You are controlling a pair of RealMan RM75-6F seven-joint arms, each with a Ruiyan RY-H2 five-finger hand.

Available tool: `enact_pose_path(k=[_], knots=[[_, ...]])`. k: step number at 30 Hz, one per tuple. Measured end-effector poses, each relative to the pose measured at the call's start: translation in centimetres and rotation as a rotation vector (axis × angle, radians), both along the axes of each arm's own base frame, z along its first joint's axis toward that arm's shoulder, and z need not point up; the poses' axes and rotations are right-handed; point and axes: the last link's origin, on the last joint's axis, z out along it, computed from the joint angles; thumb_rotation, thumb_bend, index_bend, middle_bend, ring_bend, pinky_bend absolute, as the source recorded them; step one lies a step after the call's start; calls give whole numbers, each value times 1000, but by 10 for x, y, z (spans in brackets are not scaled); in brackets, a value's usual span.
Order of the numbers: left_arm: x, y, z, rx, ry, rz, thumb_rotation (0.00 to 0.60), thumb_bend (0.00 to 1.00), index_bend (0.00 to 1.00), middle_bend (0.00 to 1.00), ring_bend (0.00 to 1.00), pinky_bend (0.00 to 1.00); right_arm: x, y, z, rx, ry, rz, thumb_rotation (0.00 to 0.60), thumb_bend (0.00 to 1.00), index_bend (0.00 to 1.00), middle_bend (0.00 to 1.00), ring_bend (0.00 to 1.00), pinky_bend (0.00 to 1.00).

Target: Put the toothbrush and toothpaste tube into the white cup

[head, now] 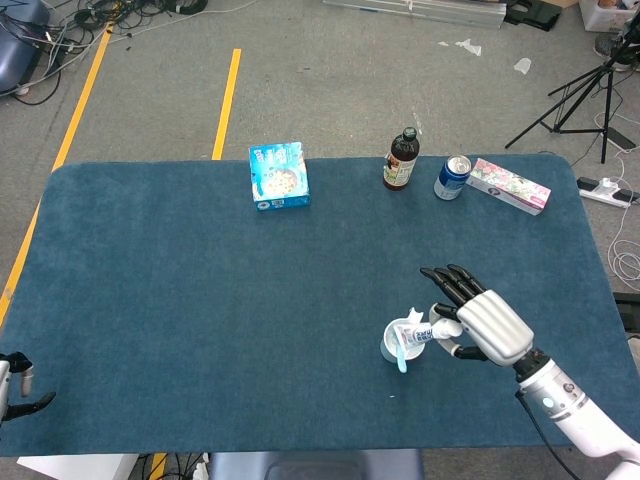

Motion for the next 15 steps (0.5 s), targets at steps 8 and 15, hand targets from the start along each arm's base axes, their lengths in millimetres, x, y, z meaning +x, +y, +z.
enact_pose_path(k=[8,15], knots=[[0,0,0,-1,1,0,600,0,807,536,432,386,-3,-5,-9,24,23,-19,600,362,612,1,0,0],[1,0,1,2,-1,-3,600,0,807,536,432,386,-1,-10,-23,54,50,-30,600,362,612,1,0,0]])
